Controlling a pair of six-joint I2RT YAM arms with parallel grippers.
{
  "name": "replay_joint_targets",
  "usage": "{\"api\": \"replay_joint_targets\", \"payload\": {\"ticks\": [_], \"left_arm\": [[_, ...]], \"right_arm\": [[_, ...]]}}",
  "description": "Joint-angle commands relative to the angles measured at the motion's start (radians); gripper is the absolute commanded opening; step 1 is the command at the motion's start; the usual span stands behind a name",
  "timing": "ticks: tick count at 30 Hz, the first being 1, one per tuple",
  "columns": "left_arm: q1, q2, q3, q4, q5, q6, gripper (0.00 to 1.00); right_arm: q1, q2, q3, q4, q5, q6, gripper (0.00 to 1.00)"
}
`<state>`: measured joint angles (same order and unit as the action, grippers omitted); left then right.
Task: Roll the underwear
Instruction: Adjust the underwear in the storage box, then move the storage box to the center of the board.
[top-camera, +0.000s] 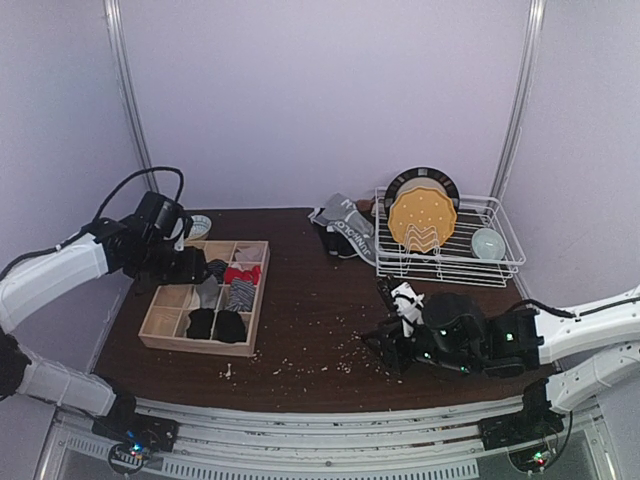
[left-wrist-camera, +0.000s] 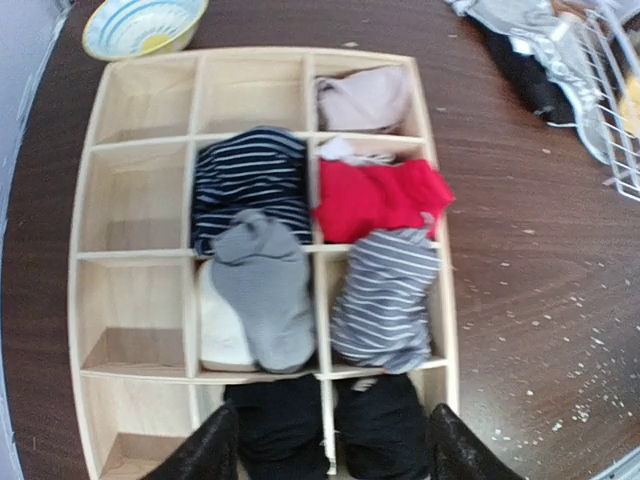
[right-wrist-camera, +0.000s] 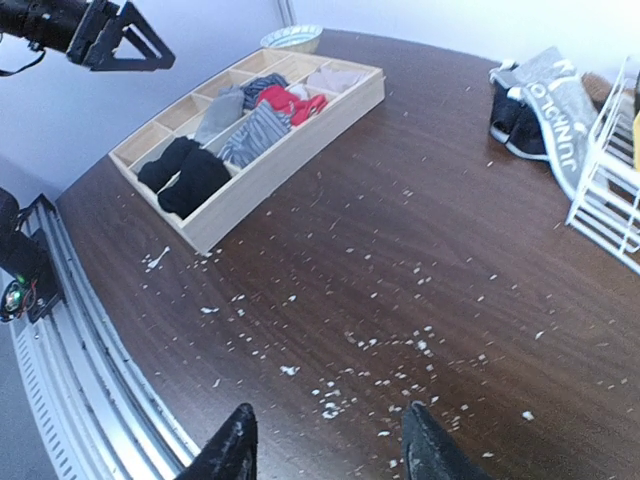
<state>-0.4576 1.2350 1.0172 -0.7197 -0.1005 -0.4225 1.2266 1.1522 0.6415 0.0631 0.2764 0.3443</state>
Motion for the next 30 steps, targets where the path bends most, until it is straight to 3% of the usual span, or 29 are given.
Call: {"api": "replay_joint_targets", "payload": {"ticks": [1, 4, 5, 9, 12, 20, 24, 30], "left_arm": [[-0.16, -0.056, -0.018, 0.119, -0.04, 0.024, 0.66], [-0.193, -0.07, -0.06, 0.259, -0.047, 0.03, 0.72], [-0.195, -0.064, -0.074, 0.316, -0.028, 0.041, 0.73], [-0.261, 0.057, -0.05, 0.471, 0.031, 0.102, 0.76], [-0.344, 0.238, 0.056, 0.472, -0.003, 0.13, 0.76], [-0.372, 0.633, 0.234, 0.44, 0.017, 0.071, 0.54], [-0.353, 0.719, 0.278, 0.369, -0.082, 0.046, 0.43], [-0.202, 0.711, 0.177, 0.373, -0.056, -0.051, 0.4]], "right_arm": [[-0.057, -0.087, -0.006, -0.041, 0.179, 0.067, 0.54], [-0.12, -0.147, -0.02, -0.063, 0.302, 0.129, 0.68], [-0.143, -0.166, -0.028, -0.07, 0.363, 0.146, 0.78], [-0.217, -0.264, -0.047, -0.107, 0.506, 0.208, 0.99], [-0.222, -0.342, -0.11, -0.06, 0.55, 0.187, 1.0], [-0.236, -0.414, -0.084, -0.257, 0.584, 0.253, 1.0], [-0.24, -0.425, -0.079, -0.299, 0.593, 0.27, 1.0], [-0.245, -0.435, -0.081, -0.289, 0.626, 0.246, 1.0]]}}
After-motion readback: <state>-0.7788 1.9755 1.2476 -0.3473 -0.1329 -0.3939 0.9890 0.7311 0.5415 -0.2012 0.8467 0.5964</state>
